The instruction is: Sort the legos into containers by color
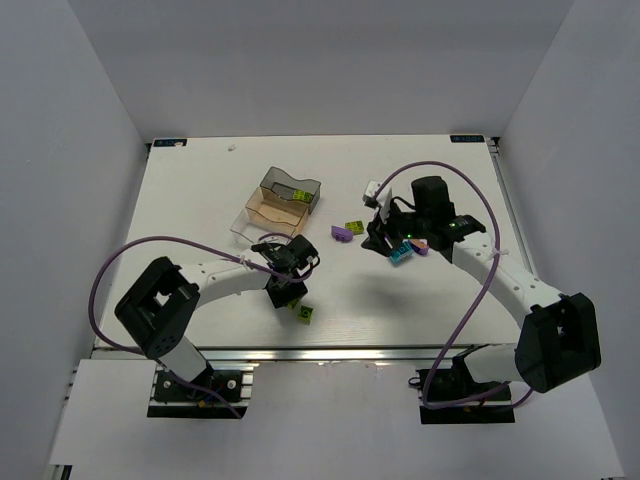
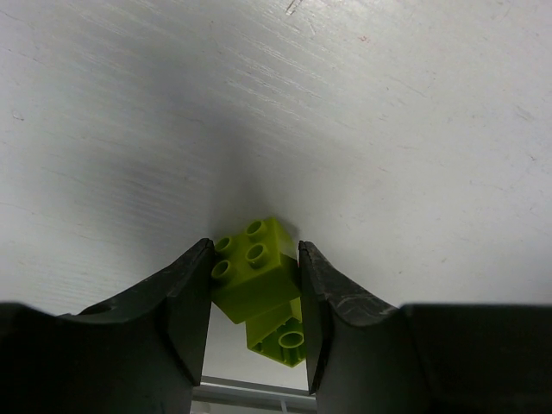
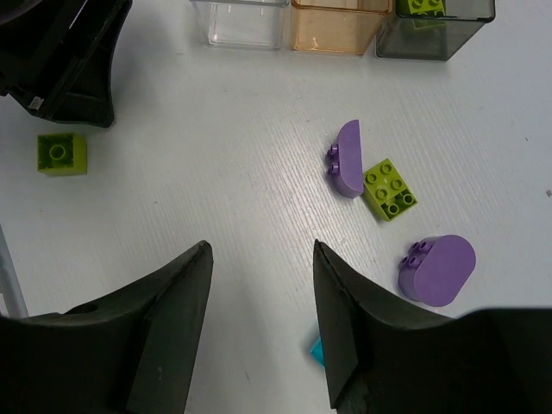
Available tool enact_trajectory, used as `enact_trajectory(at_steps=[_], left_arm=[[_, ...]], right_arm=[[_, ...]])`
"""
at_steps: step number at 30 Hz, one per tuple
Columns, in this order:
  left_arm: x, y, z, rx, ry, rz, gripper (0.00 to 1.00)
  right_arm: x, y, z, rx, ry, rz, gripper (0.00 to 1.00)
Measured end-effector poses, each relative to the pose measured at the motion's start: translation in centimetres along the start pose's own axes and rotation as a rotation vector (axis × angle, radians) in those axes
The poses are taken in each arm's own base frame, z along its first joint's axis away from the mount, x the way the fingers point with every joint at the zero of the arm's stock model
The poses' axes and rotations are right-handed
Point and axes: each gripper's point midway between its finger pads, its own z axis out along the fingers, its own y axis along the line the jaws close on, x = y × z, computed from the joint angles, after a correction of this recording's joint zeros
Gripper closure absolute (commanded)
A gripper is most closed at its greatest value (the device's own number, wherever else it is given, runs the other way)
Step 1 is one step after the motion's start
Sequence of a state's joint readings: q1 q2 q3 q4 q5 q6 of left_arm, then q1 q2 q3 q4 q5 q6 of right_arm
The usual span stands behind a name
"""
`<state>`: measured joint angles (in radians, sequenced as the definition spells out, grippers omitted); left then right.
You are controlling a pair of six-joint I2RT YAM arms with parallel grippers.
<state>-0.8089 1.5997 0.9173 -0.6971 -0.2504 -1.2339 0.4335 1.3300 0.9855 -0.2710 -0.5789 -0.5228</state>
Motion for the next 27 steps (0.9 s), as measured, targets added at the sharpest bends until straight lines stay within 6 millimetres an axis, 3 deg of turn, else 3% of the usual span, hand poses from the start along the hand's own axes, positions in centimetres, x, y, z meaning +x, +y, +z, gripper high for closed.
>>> enact_trajectory(at_steps=[7,10,13,14,18,22,27], left_arm=[[-0.1,-0.4,-0.5,0.007,-0.009,0.024,0.89],[-0.9,-1.9,-1.9,0.050,-0.036,0.052,0.91],[-2.3,-4.3,-4.1,0.130,-0.078,0.076,0.91],[-3.0,-5.1,-5.0,0.161,-0.099,0.084,0.91],[-5.8,-8.1,-8.7,0.261,-0.183,0.106,0.92],[-9.6,-10.0,-11.3,0.322,-0.255,0.108,0.93],[-16.9,-9.3,-11.4,0.292,-0.328,0.061,0.93]], right_arm=[[0.1,-0.2,-0.1,0.005,0.000,0.002,0.48],[0.1,-0.2,-0.1,0.006,0.000,0.002,0.58],[0.0,-0.1,-0.1,0.000,-0.003,0.003,0.74],[0.0,-0.1,-0.1,-0.001,-0.003,0.004,0.83],[0.0,0.1,-0.1,-0.010,-0.007,0.012,0.96],[-0.3,-0.1,-0.3,-0.004,-0.011,0.021,0.99],[-0.4,-0.3,-0.6,0.007,-0.017,0.034,0.97]])
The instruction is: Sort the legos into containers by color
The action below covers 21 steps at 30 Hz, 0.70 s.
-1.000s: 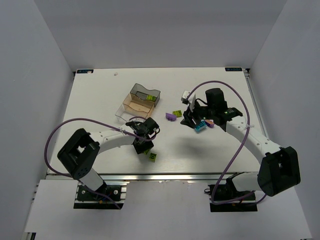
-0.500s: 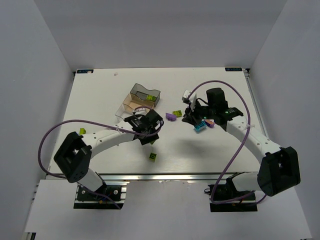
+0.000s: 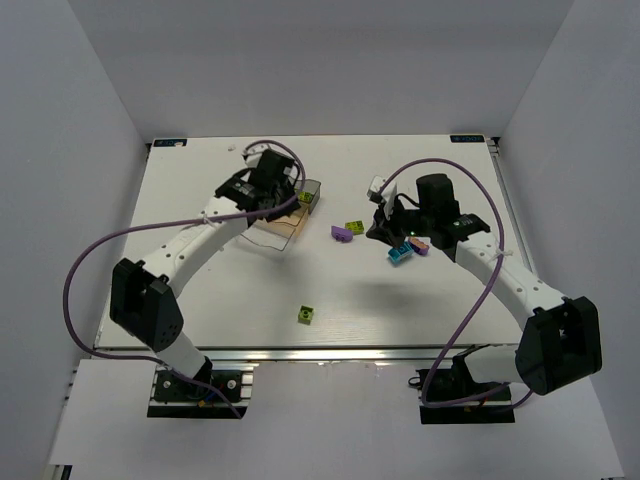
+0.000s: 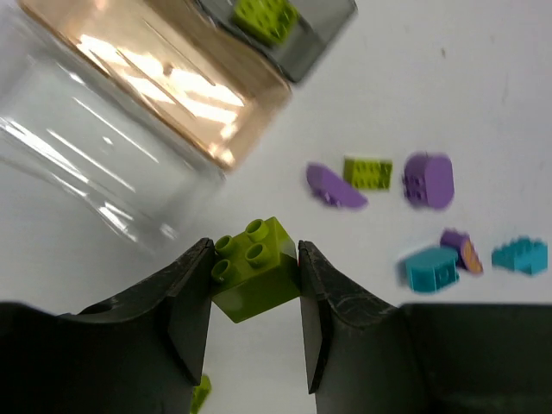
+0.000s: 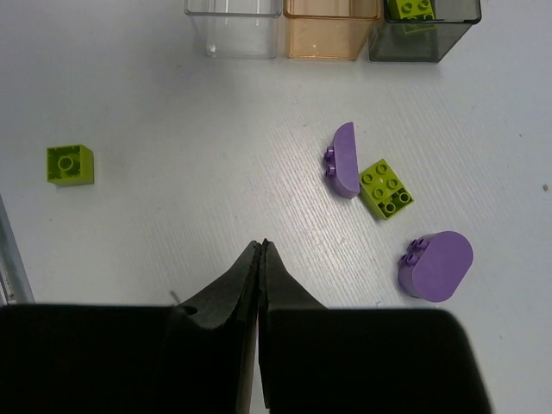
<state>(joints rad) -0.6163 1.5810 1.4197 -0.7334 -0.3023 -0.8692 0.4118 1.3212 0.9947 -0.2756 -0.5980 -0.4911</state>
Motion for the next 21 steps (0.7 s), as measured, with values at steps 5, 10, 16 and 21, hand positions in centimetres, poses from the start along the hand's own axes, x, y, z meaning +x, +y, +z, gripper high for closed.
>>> enact_trajectory(at_steps=[5,10,16,21], left_arm=[[-5.7,2.2,3.0,-0.055,-0.050,-0.009,0.93],[-8.4,1.7,5.3,-0.037,-0.067,0.022,0.92],[-10.6,0.9,8.4,-0.009,-0.088,0.042,0.92],[-11.4,0.8,11.5,0.004,-0.088,0.044,0.92]], right_arm=[[-0.6,-0.2,-0.4,0.016,-0.019,0.003,0.94],[-0.6,-0.4,-0.6,0.029,-0.024,0.014,0.93],[-0.3,-0.6,-0.6,0.040,-0.025,0.025,0.91],[-0.2,-0.6,-0.5,0.041,-0.026,0.026,0.90]])
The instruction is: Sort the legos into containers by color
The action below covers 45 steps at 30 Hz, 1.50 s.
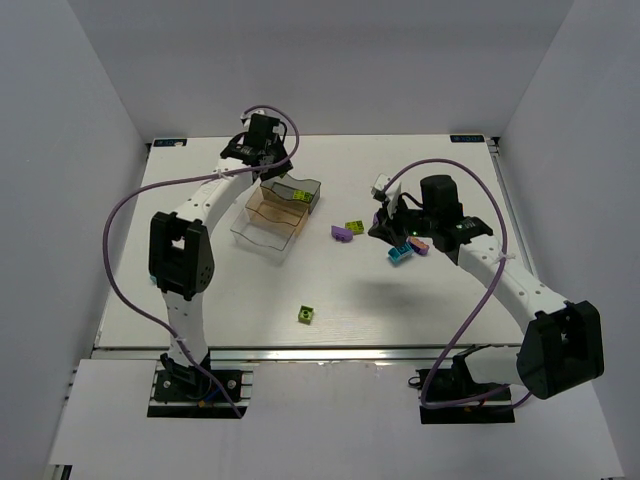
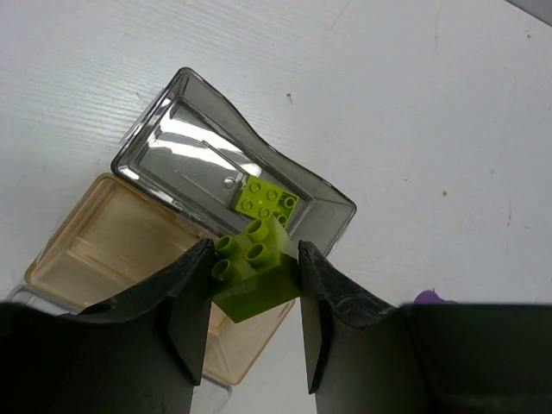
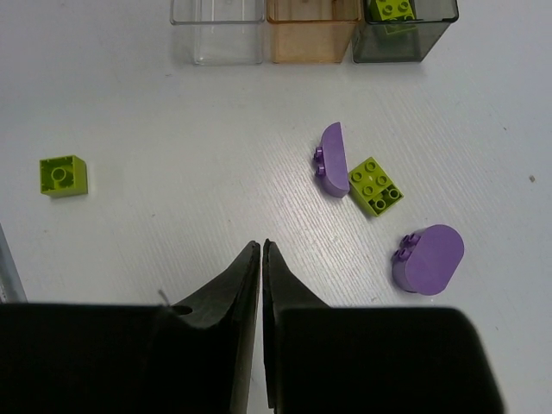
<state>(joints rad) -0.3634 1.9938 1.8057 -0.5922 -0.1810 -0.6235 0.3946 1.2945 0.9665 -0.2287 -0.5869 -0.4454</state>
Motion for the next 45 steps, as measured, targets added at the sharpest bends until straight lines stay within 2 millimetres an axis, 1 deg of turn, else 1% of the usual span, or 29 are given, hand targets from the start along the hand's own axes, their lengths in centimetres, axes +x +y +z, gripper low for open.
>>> enact_trajectory(at_steps=[5,7,9,12,13,14,16,17,19,20,23,24,28,30,32,33,35,37,38,40,41,42,45], left_arm=[[0.1,-0.2,3.0,0.005,0.016,0.000,0.92],[0.5,-0.2,4.1,0.002,0.029,0.003,0.86],[1.0,-0.1,5.0,-0.004,0.043,0.007,0.84],[1.2,0.1,6.2,-0.014,0.052,0.007,0.79],[1.3,0.0,6.7,-0.015,0.053,0.007,0.76],[1.3,0.0,7.2,-0.016,0.055,0.006,0.65],[1.3,0.0,7.9,-0.018,0.055,0.005,0.58],[1.4,0.1,8.2,-0.020,0.058,0.005,0.48],[1.6,0.3,8.4,-0.025,0.064,0.004,0.42],[1.6,0.3,8.4,-0.026,0.066,0.002,0.37],[1.5,0.3,8.4,-0.024,0.064,0.000,0.31],[1.5,0.3,8.4,-0.026,0.064,0.000,0.27],[1.5,0.4,8.4,-0.025,0.064,-0.001,0.22],[1.6,0.5,8.4,-0.027,0.066,-0.002,0.22],[1.5,0.4,8.3,-0.024,0.065,-0.002,0.21],[1.3,0.3,8.1,-0.020,0.063,-0.002,0.21],[0.7,0.0,7.3,-0.009,0.051,-0.004,0.21],[0.0,-0.3,5.6,0.011,0.031,-0.004,0.21],[-0.2,-0.3,4.4,0.022,0.026,-0.004,0.20],[-0.6,-0.3,1.2,0.061,-0.002,-0.008,0.17],[-0.7,-0.1,-1.0,0.079,-0.015,-0.011,0.13],[-0.7,0.1,-3.1,0.106,-0.035,-0.016,0.12],[-0.3,1.1,-9.4,0.182,-0.100,-0.038,0.09]], right_arm=[[-0.1,-0.1,0.1,0.004,-0.008,-0.006,0.89],[0.1,-0.1,0.1,0.004,-0.007,-0.005,0.89],[0.3,0.0,0.2,0.002,-0.002,-0.002,0.89],[0.5,0.0,0.2,0.001,0.000,0.000,0.88],[0.5,0.0,0.2,0.001,0.000,0.000,0.88],[0.4,0.0,0.2,0.001,-0.001,-0.001,0.88],[0.4,0.0,0.2,0.002,-0.002,-0.001,0.87],[0.4,0.0,0.2,0.002,-0.002,-0.002,0.85],[0.4,0.0,0.2,0.003,-0.001,-0.002,0.81],[0.4,0.0,0.2,0.004,0.000,-0.003,0.80],[0.5,0.0,0.2,0.006,0.000,-0.003,0.75],[0.5,-0.1,0.2,0.006,0.001,-0.003,0.72],[0.5,-0.1,0.2,0.008,0.002,-0.004,0.66],[0.5,-0.1,0.2,0.009,0.002,-0.004,0.64],[0.5,-0.1,0.2,0.007,0.005,-0.001,0.58],[0.5,-0.1,0.2,0.005,0.007,0.001,0.53],[0.5,-0.3,0.4,0.004,0.014,0.011,0.49],[0.4,-0.5,0.6,0.003,0.020,0.023,0.42],[0.5,-0.6,0.7,0.001,0.026,0.036,0.40],[0.5,-0.8,1.0,-0.003,0.037,0.058,0.29],[0.5,-0.9,1.2,-0.004,0.046,0.074,0.22],[0.5,-1.1,1.4,-0.006,0.057,0.089,0.11],[0.5,-2.1,2.2,-0.004,0.097,0.123,0.11]])
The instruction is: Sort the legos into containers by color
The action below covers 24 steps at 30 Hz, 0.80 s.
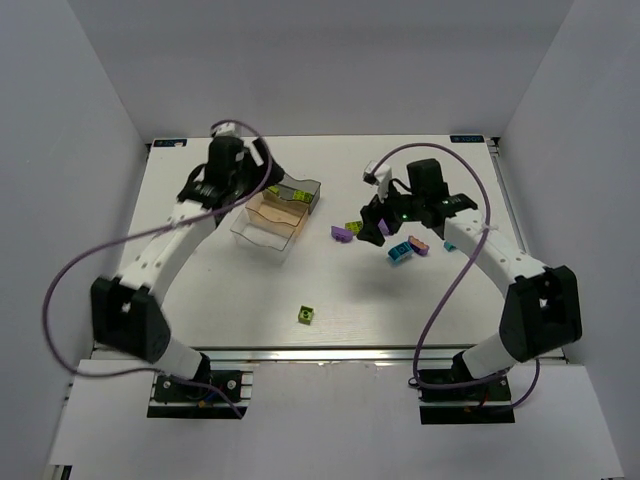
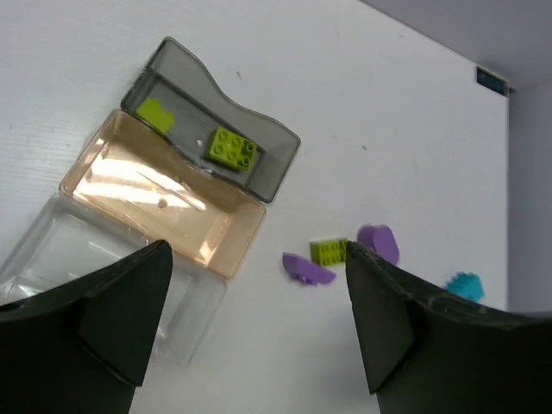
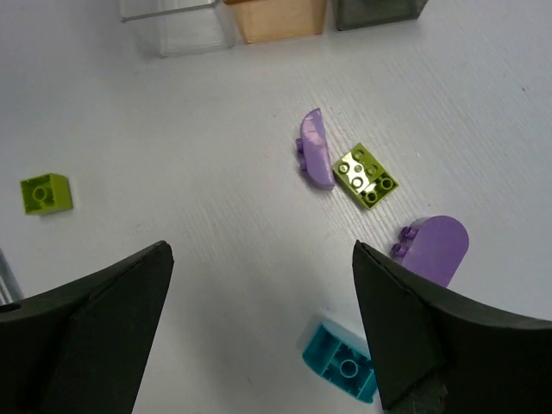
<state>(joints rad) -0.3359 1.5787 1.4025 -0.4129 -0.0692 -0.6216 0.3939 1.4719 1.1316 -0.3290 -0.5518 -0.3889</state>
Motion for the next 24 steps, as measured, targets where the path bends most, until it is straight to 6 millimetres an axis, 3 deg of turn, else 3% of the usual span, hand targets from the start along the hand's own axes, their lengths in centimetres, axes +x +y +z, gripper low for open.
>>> enact_trajectory(at_steps=[3,8,11,16,24], left_arm=[[1.2,0.9,-5.4,0.060,-0.056,-0.037,0.07],[5.3,3.5,-9.8,0.093,-0.062,-0.102,0.06],[7.7,5.0,-10.7,0.080,-0.034,-0.135,0.06],[9.4,6.1,-11.9,0.082,-0.031,-0.192,0.06],[13.3,8.5,-12.7,0.080,-0.016,-0.304,0.06]], right_arm=[[0.1,-1.4,0.8,0.017,0.055,0.016,0.11],[1.2,-3.6,1.7,0.044,0.175,-0.006,0.11],[2.4,-4.7,2.7,0.034,0.254,-0.012,0.11],[4.7,-5.3,4.3,-0.019,0.352,0.005,0.10],[2.9,-5.9,6.4,-0.050,0.342,-0.022,0.13]])
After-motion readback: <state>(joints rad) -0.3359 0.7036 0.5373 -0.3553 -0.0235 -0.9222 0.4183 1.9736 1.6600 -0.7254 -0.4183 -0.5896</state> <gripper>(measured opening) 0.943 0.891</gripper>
